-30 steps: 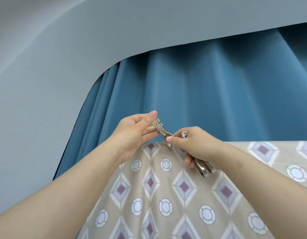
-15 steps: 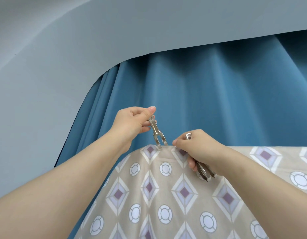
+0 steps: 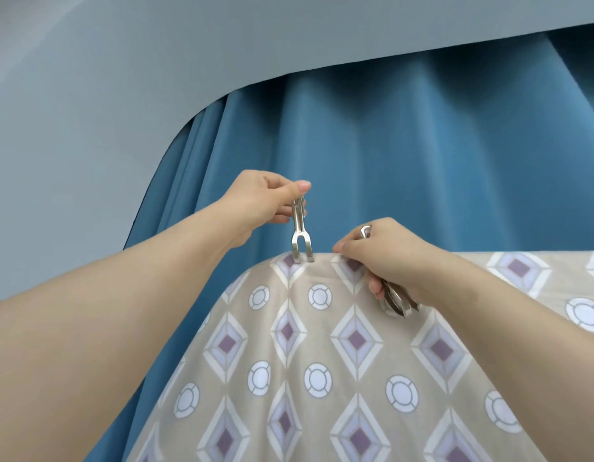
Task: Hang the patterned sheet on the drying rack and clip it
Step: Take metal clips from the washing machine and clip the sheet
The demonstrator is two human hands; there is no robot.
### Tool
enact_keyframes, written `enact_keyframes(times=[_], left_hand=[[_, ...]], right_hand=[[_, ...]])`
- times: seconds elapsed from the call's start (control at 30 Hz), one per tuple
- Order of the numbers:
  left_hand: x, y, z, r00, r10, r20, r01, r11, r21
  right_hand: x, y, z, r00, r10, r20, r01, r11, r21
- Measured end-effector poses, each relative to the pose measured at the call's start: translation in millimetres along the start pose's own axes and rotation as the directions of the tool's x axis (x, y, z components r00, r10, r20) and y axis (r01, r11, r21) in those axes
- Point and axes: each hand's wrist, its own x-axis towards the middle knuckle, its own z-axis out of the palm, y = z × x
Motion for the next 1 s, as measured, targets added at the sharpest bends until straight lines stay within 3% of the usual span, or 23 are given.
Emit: enact_keyframes(times=[0.13, 0.33, 0.4, 0.47, 0.57, 0.63, 0.77, 0.87, 1.0], left_hand=[[-6.6, -16.4, 7.7, 0.996, -0.04, 0.08, 0.033, 0.996, 0.086], [-21.0, -32.6, 9.5, 0.986, -0.122, 0.114, 0.134, 0.986, -0.098], [-25.9, -34.0, 12.7, 0.992, -0.101, 0.082, 0.104, 0.994, -0.037], [-33.4, -35.2, 15.2, 0.996, 0.02, -0.082, -0.005, 0.982, 0.186], [-56.9, -28.1, 17.9, 0.892, 0.319, -0.319, -0.195, 0.911, 0.364], [-71.6, -24.5, 20.8, 0.901, 0.343, -0.266, -0.244, 0.906, 0.345], [-94.5, -24.8, 31.8, 0.968, 0.246, -0.043, -0.232, 0.95, 0.209], [-100.8, -22.2, 32.6, 0.971, 0.238, -0.032, -0.235, 0.969, 0.077], [-105.4, -12.5, 31.3, 0.968, 0.25, 0.026, -0.251, 0.966, 0.056]], right_hand=[[3.1, 1.8, 4.7, 1.0, 0.009, -0.008, -0.009, 1.0, -0.006], [2.9, 4.6, 7.4, 0.999, -0.009, -0.039, 0.009, 1.0, -0.008], [1.0, 4.5, 11.3, 0.998, -0.017, -0.057, 0.017, 1.0, 0.016], [-2.5, 4.7, 16.5, 0.995, -0.055, -0.088, 0.055, 0.998, -0.006], [-12.8, 6.8, 22.1, 0.968, -0.186, -0.168, 0.168, 0.979, -0.117], [-18.1, 9.2, 22.5, 0.945, -0.265, -0.193, 0.227, 0.953, -0.199], [-27.0, 5.1, 17.6, 0.93, -0.314, -0.192, 0.249, 0.92, -0.302], [-35.4, 0.7, 17.9, 0.918, -0.377, -0.123, 0.303, 0.867, -0.395], [-39.6, 1.7, 18.7, 0.927, -0.369, -0.067, 0.267, 0.774, -0.574]])
